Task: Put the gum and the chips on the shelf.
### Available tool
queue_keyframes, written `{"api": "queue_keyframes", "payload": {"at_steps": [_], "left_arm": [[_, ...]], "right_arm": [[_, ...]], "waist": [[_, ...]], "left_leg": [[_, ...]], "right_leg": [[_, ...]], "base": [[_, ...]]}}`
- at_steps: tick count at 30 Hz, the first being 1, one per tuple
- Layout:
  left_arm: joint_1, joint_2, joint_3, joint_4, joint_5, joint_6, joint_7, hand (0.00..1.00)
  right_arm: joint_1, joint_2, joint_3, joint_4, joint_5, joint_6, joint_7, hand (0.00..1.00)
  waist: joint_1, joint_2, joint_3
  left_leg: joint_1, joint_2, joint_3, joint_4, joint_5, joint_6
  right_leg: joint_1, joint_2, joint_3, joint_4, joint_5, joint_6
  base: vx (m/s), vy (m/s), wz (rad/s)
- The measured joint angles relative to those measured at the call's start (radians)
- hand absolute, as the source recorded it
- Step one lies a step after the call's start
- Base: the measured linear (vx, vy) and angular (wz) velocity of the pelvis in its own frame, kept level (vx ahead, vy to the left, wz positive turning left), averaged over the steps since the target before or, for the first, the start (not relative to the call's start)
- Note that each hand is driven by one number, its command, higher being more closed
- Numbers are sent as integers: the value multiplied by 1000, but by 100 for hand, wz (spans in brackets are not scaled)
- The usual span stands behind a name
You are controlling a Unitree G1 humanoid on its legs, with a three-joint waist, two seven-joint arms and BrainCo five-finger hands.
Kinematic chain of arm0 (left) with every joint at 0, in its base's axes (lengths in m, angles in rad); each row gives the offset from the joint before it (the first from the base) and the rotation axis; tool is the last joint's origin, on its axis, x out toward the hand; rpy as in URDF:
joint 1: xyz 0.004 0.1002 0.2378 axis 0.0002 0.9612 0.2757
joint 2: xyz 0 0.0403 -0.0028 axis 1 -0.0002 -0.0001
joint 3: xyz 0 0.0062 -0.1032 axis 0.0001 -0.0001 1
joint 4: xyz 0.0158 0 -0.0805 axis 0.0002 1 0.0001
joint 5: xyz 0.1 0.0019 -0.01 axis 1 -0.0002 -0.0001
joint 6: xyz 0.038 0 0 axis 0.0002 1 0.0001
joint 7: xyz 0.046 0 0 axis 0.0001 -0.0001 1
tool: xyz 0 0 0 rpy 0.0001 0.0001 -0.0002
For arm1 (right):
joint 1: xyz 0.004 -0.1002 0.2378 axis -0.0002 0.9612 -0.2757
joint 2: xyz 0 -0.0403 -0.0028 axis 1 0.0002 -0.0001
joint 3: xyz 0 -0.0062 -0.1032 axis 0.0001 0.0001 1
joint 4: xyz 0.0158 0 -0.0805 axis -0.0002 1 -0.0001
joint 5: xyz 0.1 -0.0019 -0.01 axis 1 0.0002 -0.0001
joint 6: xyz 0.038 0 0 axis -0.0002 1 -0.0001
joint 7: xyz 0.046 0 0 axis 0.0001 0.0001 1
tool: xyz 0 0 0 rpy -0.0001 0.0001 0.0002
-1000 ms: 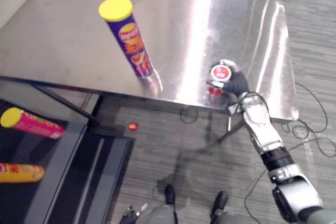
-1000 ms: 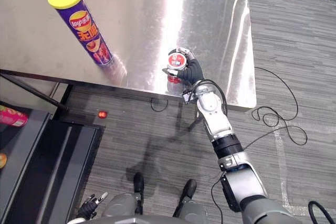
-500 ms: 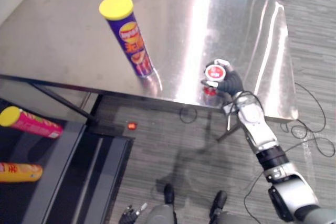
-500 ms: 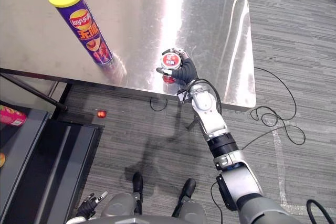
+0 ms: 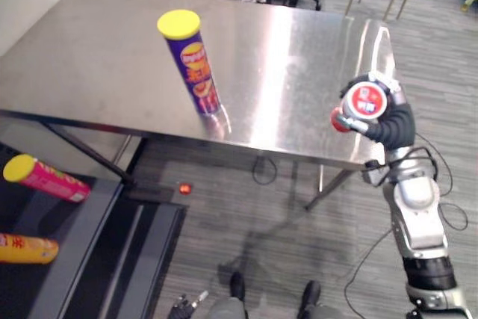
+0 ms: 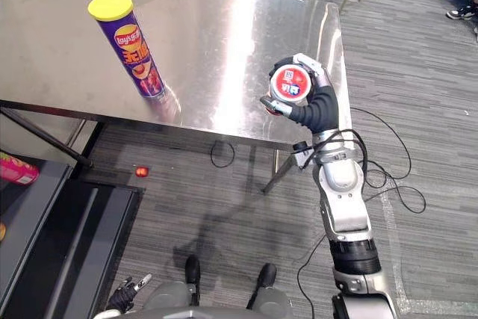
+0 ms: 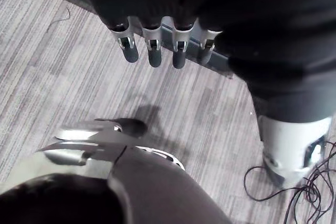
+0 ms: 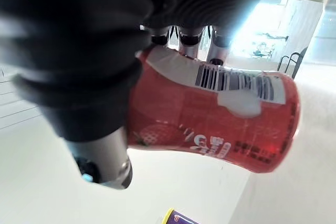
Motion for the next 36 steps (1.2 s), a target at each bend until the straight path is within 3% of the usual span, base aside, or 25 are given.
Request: {"api": "queue_keyframes", "payload": {"at_steps": [8,16,18,20,21,23,27,28,29,30,31,33,34,35,36], "left_arm": [[26,0,9,27,0,1,-14,0],[39,3,7,36,1,12,-23,0],[38,3,6,36,-2,14,-23,0],[33,4,6,36,-13,15,-24,0],[28,2,5,34,-22,15,-25,0],[22,-5,5,33,-51,14,-29,0],[20,-17,4,14,-61,14,-37,0],[22,-24,6,17,-61,18,-37,0],[24,-24,11,23,-61,22,-36,0],[21,-25,39,32,-62,24,-36,0],[27,-36,50,38,-62,38,-39,0],[52,-40,76,37,-72,43,-44,0],[56,-45,99,37,-82,43,-47,0],[60,-47,111,37,-82,44,-50,0],[56,-50,126,35,-82,42,-60,0]], "right_arm": [[121,15,-77,-13,39,-1,2,100],[205,27,-85,0,49,-1,22,100],[205,27,-77,50,56,0,22,100],[192,29,-50,110,56,4,21,100],[169,29,-17,148,56,8,21,100],[136,37,16,169,57,9,20,100],[55,58,42,184,58,8,14,100],[48,55,42,184,57,8,11,100],[46,54,40,184,57,8,9,100],[41,55,32,186,56,8,1,100],[43,63,9,188,55,9,-9,100],[49,62,-30,185,55,8,-23,100],[64,58,-66,184,55,7,-26,100],[74,59,-80,184,55,7,-28,100],[93,60,-129,183,54,8,-33,100]], "waist": [[-23,-14,-74],[-34,-8,-122],[-32,-5,-120],[-25,-5,-104],[-19,5,-87],[-17,17,-79],[4,50,-58],[21,56,-54],[35,57,-51],[42,47,-42],[39,37,-36],[31,37,-35],[29,52,-42],[25,56,-44],[5,79,-56]], "left_leg": [[9,-4,7,-27,17,-2],[24,-1,24,-27,18,-2],[20,0,24,-6,13,-3],[-31,7,14,125,-47,0],[-78,15,-18,225,-86,-2],[-114,19,-70,250,-87,-5],[-183,25,-236,132,16,-47],[-186,43,-218,86,15,-46],[-185,66,-152,53,-7,-20],[-208,92,-14,74,-22,46],[-235,118,126,188,9,98],[-229,167,273,379,-2,109],[-208,201,322,456,-28,107],[-191,209,335,462,-40,96],[-194,194,341,416,-41,84]], "right_leg": [[0,2,12,-19,-4,5],[3,6,32,-17,-4,5],[-22,-8,38,54,-37,7],[-56,-34,43,168,-93,5],[-64,-45,30,231,-130,3],[-64,-46,-14,252,-144,-5],[-69,-28,-204,248,-165,-39],[-68,-16,-238,237,-169,-47],[-62,-15,-272,213,-165,-58],[-56,-38,-333,204,-169,-79],[-53,-76,-391,229,-176,-89],[-36,-107,-452,241,-173,-84],[-24,-112,-492,242,-171,-80],[-19,-116,-515,244,-170,-78],[-15,-126,-573,251,-166,-71]], "base": [[-37,-9,-3],[-10,-6,-6],[-17,2,2],[-56,6,17],[-93,-23,36],[-119,-56,75],[-152,-131,129],[-161,-179,115],[-142,-133,127],[-128,-134,145],[-79,-71,130],[-56,-79,112],[-72,-34,102],[-88,80,121],[-68,124,102]]}}
